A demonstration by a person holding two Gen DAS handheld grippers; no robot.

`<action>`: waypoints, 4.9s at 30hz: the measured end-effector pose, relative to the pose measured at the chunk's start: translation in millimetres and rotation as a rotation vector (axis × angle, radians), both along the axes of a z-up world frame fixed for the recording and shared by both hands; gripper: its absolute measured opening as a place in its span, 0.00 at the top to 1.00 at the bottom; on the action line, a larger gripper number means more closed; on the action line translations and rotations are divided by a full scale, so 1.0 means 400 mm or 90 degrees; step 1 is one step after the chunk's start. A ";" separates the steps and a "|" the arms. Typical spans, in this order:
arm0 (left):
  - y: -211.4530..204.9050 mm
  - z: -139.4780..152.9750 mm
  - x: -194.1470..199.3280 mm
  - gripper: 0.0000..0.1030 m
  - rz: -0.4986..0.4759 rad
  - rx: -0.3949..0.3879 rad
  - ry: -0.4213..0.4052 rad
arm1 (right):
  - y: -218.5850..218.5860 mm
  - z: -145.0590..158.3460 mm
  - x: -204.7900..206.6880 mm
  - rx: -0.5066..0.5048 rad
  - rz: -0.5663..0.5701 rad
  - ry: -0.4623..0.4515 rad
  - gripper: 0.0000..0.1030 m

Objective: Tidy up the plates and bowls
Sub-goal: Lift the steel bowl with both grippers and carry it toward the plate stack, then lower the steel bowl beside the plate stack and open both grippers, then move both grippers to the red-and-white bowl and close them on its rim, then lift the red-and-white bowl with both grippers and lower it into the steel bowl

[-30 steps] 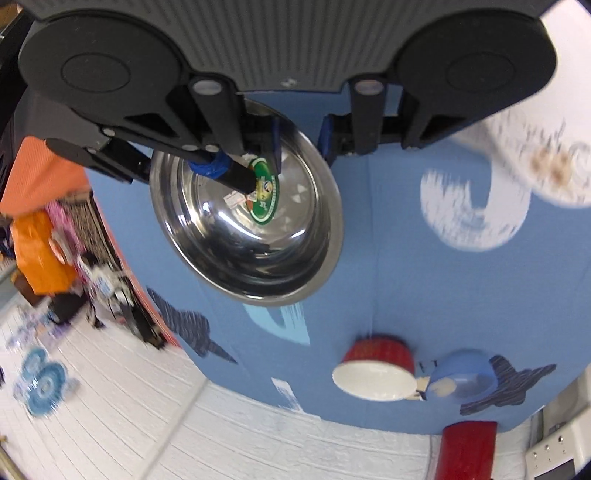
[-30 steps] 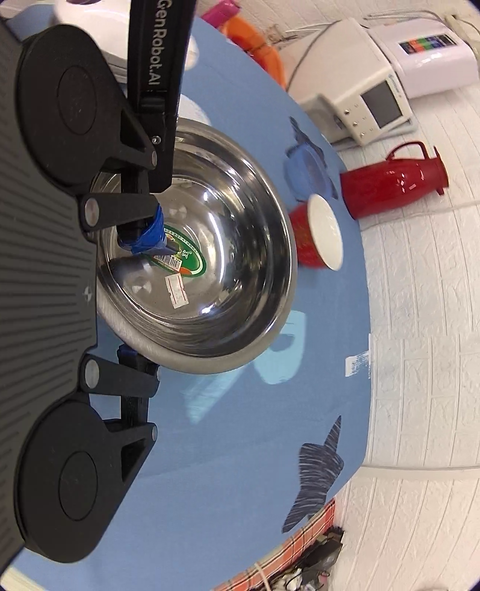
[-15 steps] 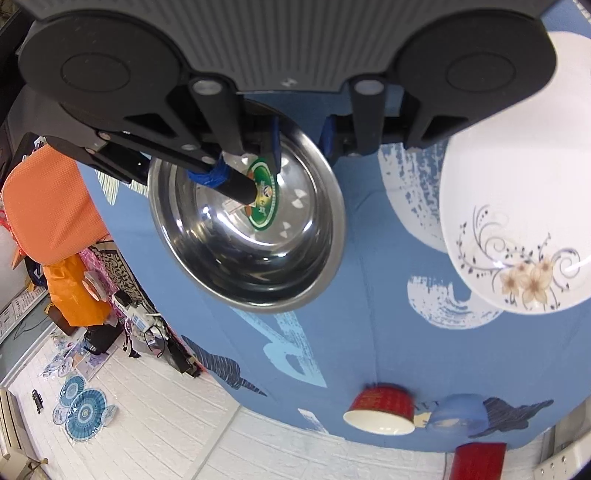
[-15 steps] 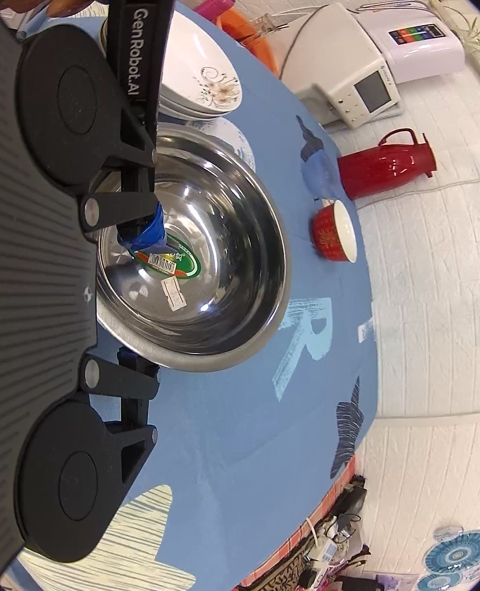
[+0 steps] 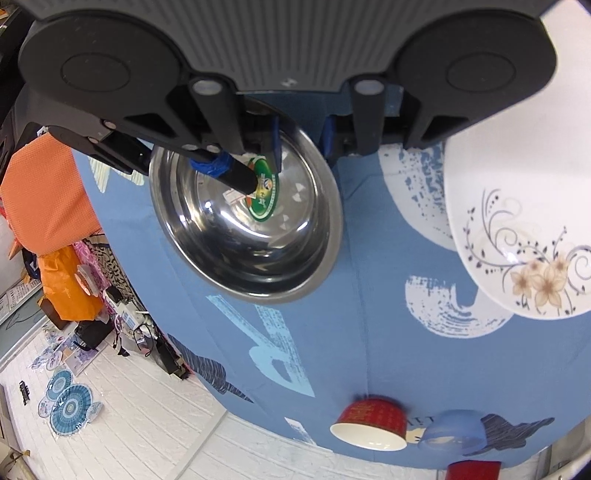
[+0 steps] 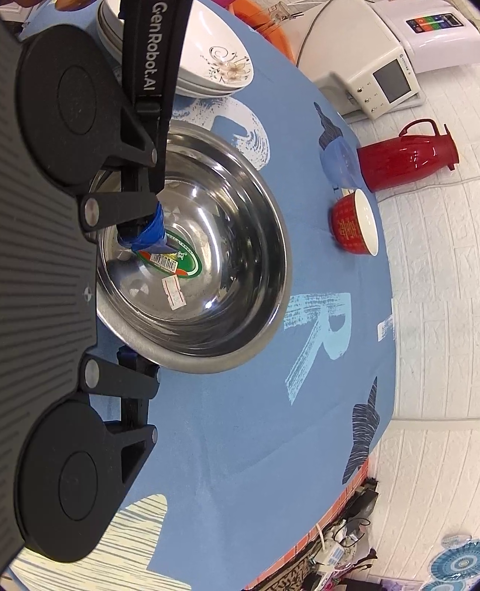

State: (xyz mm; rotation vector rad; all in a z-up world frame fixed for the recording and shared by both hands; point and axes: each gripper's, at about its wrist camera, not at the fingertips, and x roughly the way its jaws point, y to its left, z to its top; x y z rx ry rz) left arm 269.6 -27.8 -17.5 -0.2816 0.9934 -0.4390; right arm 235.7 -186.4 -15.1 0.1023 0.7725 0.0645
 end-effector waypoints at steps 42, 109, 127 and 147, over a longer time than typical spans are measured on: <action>0.242 0.200 0.383 0.38 0.138 -0.013 -0.059 | -0.019 0.179 0.279 0.059 0.097 -0.036 0.66; 0.038 0.173 0.179 0.94 0.104 0.003 -0.010 | 0.033 0.125 0.188 0.072 0.079 -0.024 0.78; -0.020 0.067 0.048 0.95 0.022 -0.022 0.079 | -0.023 0.069 0.026 0.050 0.021 0.001 0.77; 0.007 0.085 0.064 0.52 0.004 -0.059 0.060 | -0.060 0.041 0.025 0.134 -0.014 -0.017 0.76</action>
